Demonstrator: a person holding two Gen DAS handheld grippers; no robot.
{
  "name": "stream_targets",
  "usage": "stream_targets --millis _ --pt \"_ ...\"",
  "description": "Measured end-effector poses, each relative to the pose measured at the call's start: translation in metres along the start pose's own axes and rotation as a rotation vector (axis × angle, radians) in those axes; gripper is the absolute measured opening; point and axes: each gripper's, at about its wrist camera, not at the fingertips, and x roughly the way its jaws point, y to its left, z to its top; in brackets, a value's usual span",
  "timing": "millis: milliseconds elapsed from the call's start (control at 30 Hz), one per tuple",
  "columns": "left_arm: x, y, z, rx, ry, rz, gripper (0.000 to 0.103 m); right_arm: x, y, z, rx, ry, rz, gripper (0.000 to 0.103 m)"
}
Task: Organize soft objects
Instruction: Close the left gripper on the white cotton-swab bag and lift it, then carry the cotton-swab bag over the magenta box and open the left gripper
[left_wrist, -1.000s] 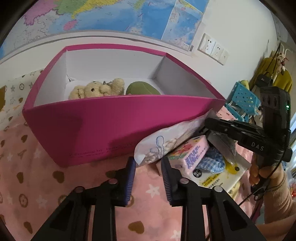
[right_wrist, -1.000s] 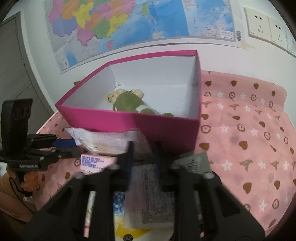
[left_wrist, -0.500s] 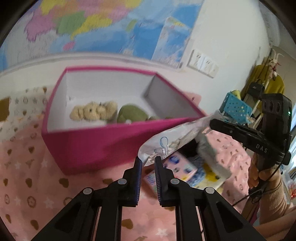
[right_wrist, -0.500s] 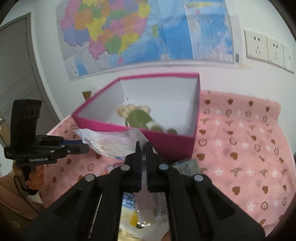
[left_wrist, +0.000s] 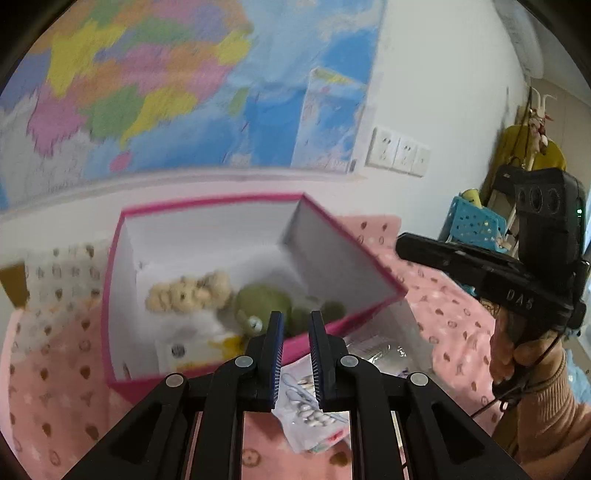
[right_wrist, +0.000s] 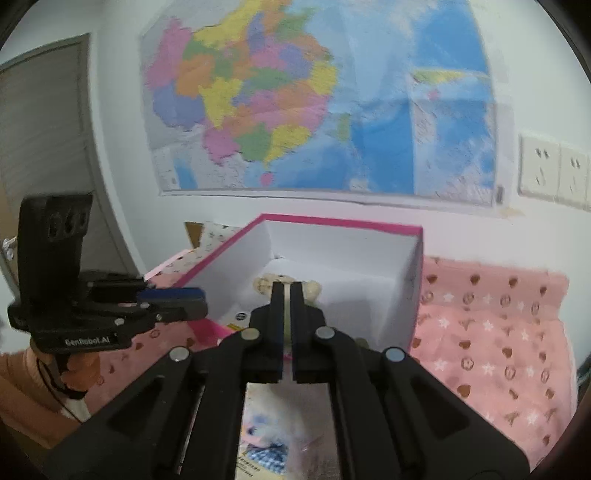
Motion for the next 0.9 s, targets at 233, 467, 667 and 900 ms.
stream_targets --millis 233,467,667,900 --pt "-0.008 0.026 -0.048 -0.074 0.037 -0.031 0.044 -0.018 -0.040 -0.043 0.128 0.081 -0.011 0.049" --pt "0.025 0.054 -0.080 -0.202 0.198 -0.059 0.047 0.002 -0.041 -0.073 0.217 0.236 0.084 0.049" --pt "0.039 0.057 -0.091 -0.252 0.260 -0.181 0.057 0.022 -0.022 -0.083 0.186 0.308 0.110 0.048" --pt "0.035 0.042 -0.087 -0.228 0.245 -0.201 0.041 0.026 -0.014 -0.090 0.160 0.324 0.101 0.011"
